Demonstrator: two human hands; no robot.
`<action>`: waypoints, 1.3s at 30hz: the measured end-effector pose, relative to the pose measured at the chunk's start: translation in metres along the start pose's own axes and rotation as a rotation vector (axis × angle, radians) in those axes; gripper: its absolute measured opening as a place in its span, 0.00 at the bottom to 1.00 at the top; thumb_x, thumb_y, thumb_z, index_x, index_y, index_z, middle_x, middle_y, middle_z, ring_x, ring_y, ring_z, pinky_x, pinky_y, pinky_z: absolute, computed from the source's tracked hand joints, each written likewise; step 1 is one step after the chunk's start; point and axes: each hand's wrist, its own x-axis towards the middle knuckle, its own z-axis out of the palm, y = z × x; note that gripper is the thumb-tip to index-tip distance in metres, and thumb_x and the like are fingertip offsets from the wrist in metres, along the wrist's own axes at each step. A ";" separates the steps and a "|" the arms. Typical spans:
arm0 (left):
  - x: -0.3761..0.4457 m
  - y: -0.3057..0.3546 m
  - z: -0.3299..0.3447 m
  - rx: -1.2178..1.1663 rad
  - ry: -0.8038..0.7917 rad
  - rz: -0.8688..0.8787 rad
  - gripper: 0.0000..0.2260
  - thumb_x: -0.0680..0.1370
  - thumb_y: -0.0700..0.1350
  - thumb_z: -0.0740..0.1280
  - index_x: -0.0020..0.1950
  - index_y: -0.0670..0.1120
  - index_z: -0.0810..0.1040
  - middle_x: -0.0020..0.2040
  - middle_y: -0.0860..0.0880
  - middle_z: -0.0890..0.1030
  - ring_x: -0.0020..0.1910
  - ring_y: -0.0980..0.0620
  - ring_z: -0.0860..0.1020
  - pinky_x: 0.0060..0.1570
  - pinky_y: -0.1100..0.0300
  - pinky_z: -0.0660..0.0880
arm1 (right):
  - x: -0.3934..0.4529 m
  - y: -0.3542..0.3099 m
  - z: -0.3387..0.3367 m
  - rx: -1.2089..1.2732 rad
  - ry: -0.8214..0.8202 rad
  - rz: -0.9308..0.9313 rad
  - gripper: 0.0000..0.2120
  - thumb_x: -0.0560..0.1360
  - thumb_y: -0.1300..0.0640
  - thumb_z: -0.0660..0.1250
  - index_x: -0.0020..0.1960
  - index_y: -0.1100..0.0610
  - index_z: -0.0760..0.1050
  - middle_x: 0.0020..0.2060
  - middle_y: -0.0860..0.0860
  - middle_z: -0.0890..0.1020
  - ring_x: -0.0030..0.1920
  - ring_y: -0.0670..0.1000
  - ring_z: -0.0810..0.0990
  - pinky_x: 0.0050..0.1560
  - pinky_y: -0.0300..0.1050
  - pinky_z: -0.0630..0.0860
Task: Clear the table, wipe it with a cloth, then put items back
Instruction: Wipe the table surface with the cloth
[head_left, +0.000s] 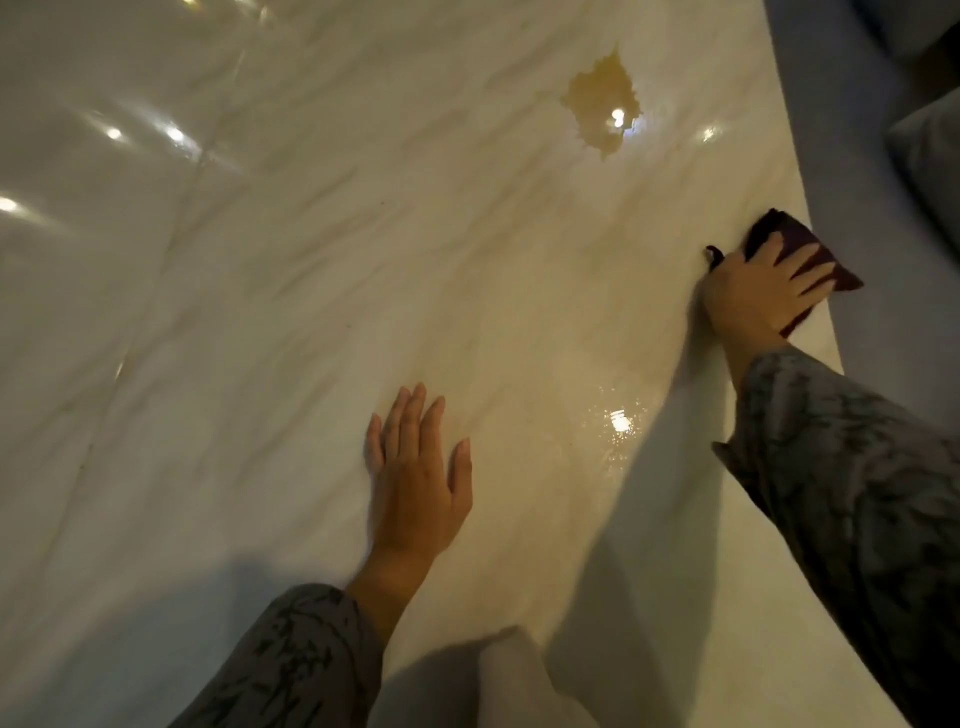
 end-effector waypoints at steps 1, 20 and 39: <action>0.000 0.000 0.000 0.007 -0.004 -0.002 0.23 0.80 0.53 0.58 0.72 0.44 0.69 0.74 0.44 0.67 0.76 0.46 0.61 0.74 0.41 0.55 | -0.003 -0.016 0.003 -0.017 -0.014 -0.030 0.29 0.81 0.44 0.49 0.79 0.53 0.51 0.78 0.62 0.50 0.77 0.67 0.46 0.75 0.63 0.39; -0.001 0.002 0.003 -0.164 0.069 -0.139 0.29 0.82 0.48 0.51 0.79 0.38 0.48 0.80 0.46 0.40 0.79 0.44 0.47 0.76 0.46 0.54 | -0.224 -0.111 0.040 0.031 -0.216 -1.493 0.28 0.76 0.47 0.51 0.75 0.50 0.65 0.76 0.55 0.63 0.77 0.58 0.55 0.77 0.56 0.49; 0.001 -0.009 0.001 -0.212 -0.036 -0.052 0.23 0.80 0.52 0.57 0.70 0.40 0.71 0.76 0.40 0.63 0.76 0.43 0.60 0.75 0.48 0.53 | -0.238 0.069 0.021 0.084 -0.040 -0.523 0.31 0.74 0.46 0.52 0.76 0.52 0.63 0.76 0.60 0.59 0.77 0.63 0.54 0.76 0.59 0.46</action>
